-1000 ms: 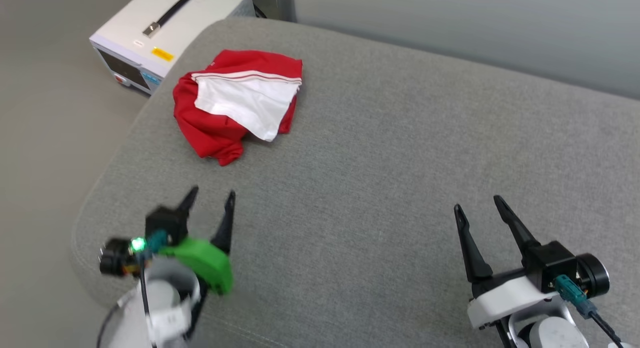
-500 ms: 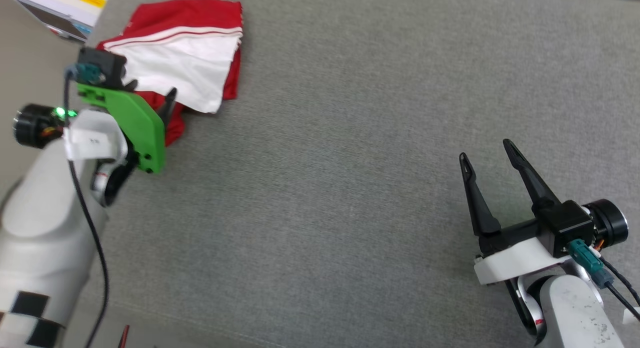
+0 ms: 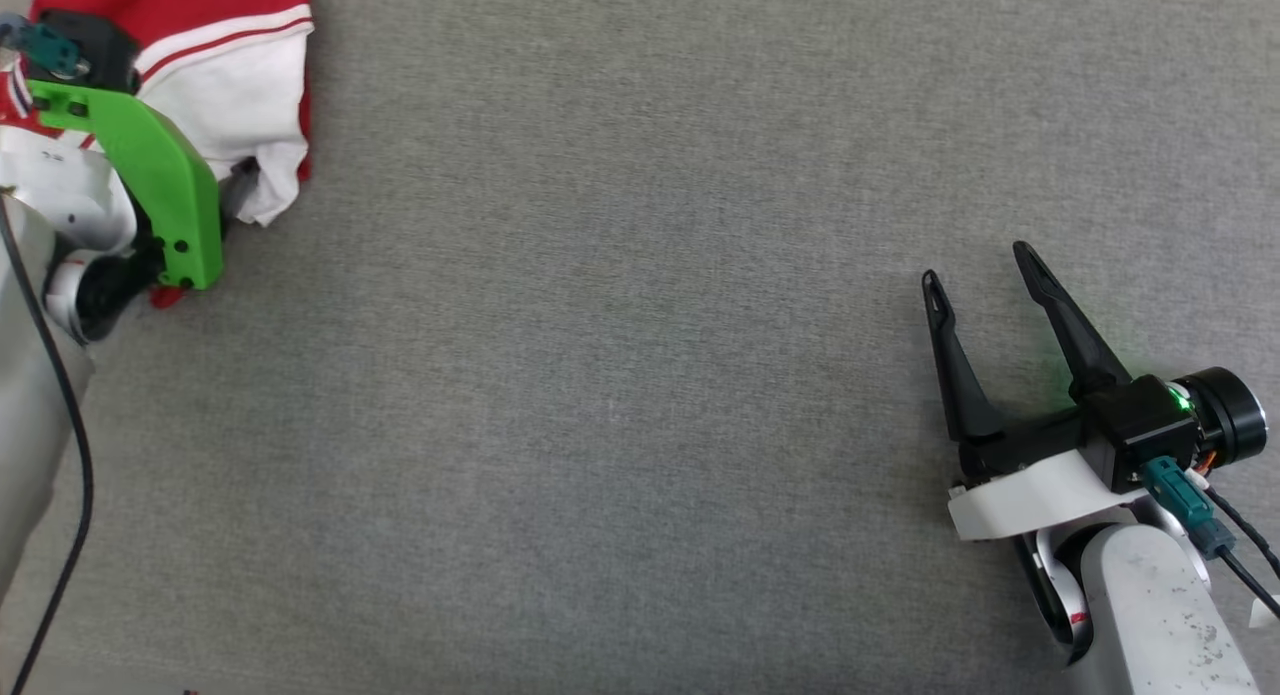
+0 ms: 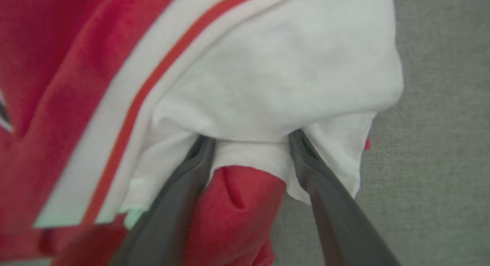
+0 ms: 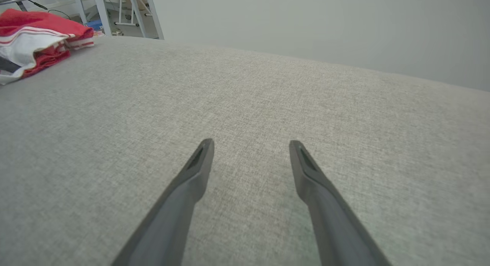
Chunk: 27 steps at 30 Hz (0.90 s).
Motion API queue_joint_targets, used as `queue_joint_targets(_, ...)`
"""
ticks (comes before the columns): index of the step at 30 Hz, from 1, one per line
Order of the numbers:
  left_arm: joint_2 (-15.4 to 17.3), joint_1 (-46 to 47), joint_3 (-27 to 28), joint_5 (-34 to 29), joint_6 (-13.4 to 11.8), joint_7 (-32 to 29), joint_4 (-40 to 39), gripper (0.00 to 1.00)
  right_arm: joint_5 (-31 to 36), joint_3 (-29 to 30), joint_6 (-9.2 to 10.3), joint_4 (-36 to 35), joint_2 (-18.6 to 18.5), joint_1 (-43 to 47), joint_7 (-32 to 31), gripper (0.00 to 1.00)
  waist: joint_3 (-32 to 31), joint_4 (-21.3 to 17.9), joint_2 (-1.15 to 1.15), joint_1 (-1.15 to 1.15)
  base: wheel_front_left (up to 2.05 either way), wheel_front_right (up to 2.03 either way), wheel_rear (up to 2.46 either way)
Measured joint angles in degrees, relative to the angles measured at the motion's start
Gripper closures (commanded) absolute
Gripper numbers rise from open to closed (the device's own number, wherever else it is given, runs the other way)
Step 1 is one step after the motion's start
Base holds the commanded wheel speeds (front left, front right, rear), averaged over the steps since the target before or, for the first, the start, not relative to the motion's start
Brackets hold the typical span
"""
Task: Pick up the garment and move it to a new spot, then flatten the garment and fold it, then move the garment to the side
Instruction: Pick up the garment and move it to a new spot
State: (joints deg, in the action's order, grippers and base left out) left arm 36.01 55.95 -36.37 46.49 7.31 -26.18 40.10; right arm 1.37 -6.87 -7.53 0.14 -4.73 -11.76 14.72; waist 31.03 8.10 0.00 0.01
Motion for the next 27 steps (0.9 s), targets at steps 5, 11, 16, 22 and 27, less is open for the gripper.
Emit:
queue_joint_targets(5, 1.6, 1.1, -1.1, 5.9, 0.0, -2.4, 0.4, 1.00, 0.0, 0.3, -0.01, -0.2, 0.2, -0.1, 0.0, 0.00, 1.1, -1.5, 0.00, 0.00, 0.00, 0.00, 0.00)
queue_joint_targets(11, 1.5, 0.6, -2.4, 7.3, -0.1, 3.5, 0.6, 1.00, 0.3, 0.7, 0.00, 0.6, 0.3, -0.1, 0.0, 0.00, -0.3, -1.3, 0.00, 0.00, 0.00, 0.00, 0.00)
queue_joint_targets(16, -0.9, 0.2, -2.3, 8.0, 0.0, 10.8, 0.8, 1.00, 0.3, 0.8, 0.00, 1.7, 0.5, 0.1, 0.0, 0.00, -3.3, -0.6, 0.00, 0.00, 0.00, 0.00, 0.00)
queue_joint_targets(22, -3.9, -0.3, -2.4, 7.2, -0.4, 15.9, -2.0, 1.00, -0.2, 1.2, 0.00, 2.9, 0.8, 2.1, 0.0, 0.00, -8.1, -0.1, 0.00, 0.00, 0.00, 0.00, 0.00)
queue_joint_targets(27, -7.2, -2.8, -3.6, 6.4, -2.6, 17.2, -6.1, 1.00, -0.9, 1.8, 0.00, 3.3, 1.3, 3.6, 0.0, 0.00, -12.5, -0.1, 0.00, -0.01, 0.00, 0.00, 0.00)
